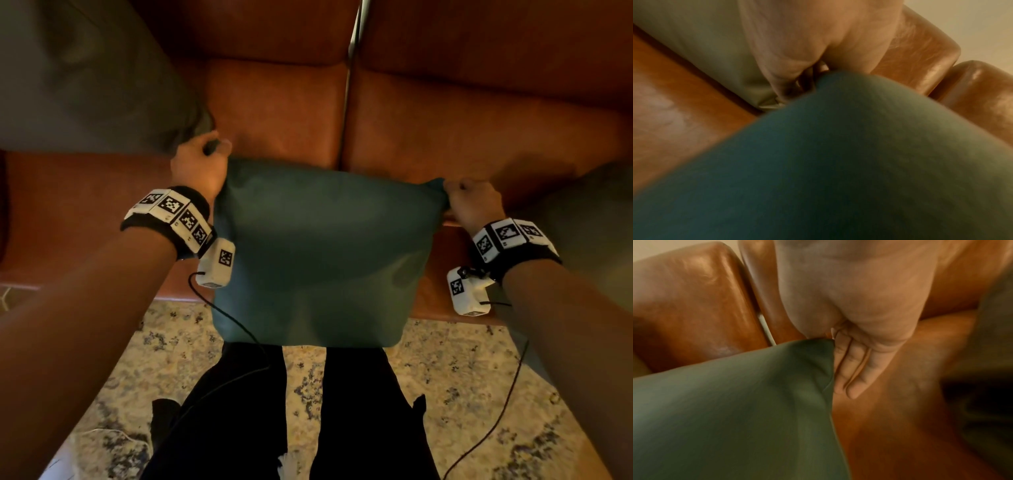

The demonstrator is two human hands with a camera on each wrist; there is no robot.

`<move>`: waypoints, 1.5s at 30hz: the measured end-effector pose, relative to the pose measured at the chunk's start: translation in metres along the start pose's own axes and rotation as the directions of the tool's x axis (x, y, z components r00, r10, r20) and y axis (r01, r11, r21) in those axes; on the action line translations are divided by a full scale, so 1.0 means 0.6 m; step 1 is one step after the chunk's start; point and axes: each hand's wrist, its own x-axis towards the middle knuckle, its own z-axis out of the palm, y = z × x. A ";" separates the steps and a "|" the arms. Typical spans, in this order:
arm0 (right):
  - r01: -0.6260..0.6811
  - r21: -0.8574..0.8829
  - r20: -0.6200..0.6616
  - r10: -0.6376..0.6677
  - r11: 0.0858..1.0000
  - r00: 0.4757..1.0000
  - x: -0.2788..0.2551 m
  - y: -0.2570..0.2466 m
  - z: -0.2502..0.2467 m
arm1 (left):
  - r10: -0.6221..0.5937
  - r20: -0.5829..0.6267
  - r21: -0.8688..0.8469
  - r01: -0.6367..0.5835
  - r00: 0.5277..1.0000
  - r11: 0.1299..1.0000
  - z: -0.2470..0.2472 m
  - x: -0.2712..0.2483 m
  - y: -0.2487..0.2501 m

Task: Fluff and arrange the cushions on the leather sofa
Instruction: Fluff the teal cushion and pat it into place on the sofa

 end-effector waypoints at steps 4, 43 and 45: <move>-0.174 0.335 0.176 0.120 0.926 0.977 -0.030 0.022 0.020 | 0.098 0.190 0.040 -0.107 0.977 0.993 -0.022 -0.039 -0.025; -0.126 0.314 0.397 -0.009 0.941 0.918 -0.011 0.239 0.090 | -0.241 0.277 -0.060 0.267 0.930 0.962 0.070 -0.206 -0.222; -0.137 0.369 0.382 -0.015 0.919 0.924 -0.023 0.235 0.095 | -0.206 0.308 0.021 0.210 0.929 0.978 0.076 -0.227 -0.206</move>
